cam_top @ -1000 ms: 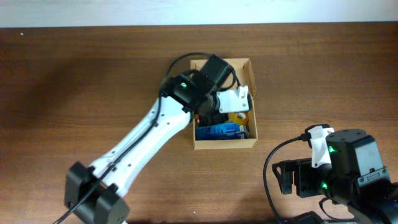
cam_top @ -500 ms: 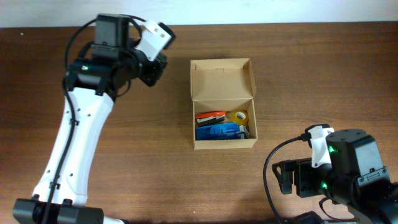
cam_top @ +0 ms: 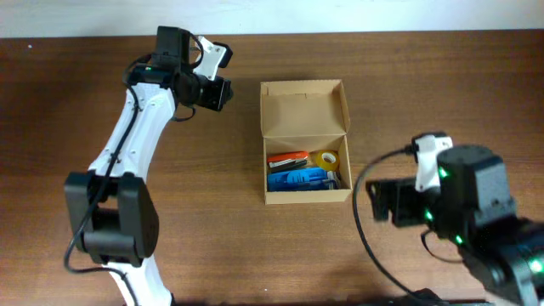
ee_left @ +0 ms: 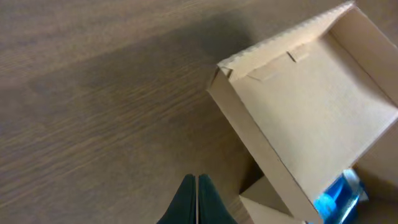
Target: Pack container
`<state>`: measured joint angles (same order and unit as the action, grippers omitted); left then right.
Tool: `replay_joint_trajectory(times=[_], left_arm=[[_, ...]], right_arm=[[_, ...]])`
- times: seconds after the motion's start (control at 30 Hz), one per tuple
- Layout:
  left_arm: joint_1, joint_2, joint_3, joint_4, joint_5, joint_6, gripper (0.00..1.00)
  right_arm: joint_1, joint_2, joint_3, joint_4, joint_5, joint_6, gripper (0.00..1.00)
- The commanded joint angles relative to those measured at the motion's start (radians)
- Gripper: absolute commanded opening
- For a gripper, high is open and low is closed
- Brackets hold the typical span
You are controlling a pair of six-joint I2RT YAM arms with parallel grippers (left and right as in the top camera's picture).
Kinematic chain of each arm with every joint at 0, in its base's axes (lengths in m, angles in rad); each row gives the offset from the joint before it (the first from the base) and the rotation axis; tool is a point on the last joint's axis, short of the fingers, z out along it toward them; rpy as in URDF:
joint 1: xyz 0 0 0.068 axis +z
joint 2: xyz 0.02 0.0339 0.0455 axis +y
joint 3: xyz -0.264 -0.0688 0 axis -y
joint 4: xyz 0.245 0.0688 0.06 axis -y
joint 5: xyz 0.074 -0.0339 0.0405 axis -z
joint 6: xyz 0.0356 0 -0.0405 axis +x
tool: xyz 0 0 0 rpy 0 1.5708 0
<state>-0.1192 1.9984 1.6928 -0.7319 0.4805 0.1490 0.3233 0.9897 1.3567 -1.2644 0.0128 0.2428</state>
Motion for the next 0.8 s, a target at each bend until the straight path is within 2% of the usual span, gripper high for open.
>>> replay_joint_trajectory(times=[0.0,0.1,0.2,0.27,0.4,0.47,0.57,0.7,0.77], left_arm=[[-0.001,0.043,0.011,0.037,0.021,-0.126,0.02],[-0.001,0.064,0.011,0.048,0.021,-0.142,0.02],[-0.005,0.065,0.011,0.067,0.021,-0.144,0.02],[-0.012,0.066,0.011,0.079,0.015,-0.188,0.02],[-0.026,0.066,0.01,0.1,0.009,-0.191,0.02],[-0.031,0.068,0.01,0.103,-0.045,-0.256,0.02],[-0.032,0.096,0.01,0.116,-0.058,-0.276,0.02],[-0.032,0.146,0.01,0.114,-0.049,-0.317,0.02],[-0.031,0.148,0.01,0.119,-0.051,-0.317,0.02]], right_arm=[[0.003,0.088,0.01,0.045,0.137,0.0,0.76],[0.003,0.235,0.01,0.149,0.161,0.0,0.49],[0.003,0.357,0.01,0.287,0.187,0.0,0.38],[-0.003,0.418,0.01,0.364,0.247,0.0,0.24],[-0.062,0.51,0.01,0.499,0.247,0.0,0.06],[-0.087,0.545,0.01,0.548,0.246,0.001,0.04],[-0.135,0.589,0.01,0.573,0.242,0.074,0.04],[-0.22,0.665,0.008,0.494,0.036,0.089,0.04],[-0.246,0.708,0.008,0.411,0.013,0.149,0.04]])
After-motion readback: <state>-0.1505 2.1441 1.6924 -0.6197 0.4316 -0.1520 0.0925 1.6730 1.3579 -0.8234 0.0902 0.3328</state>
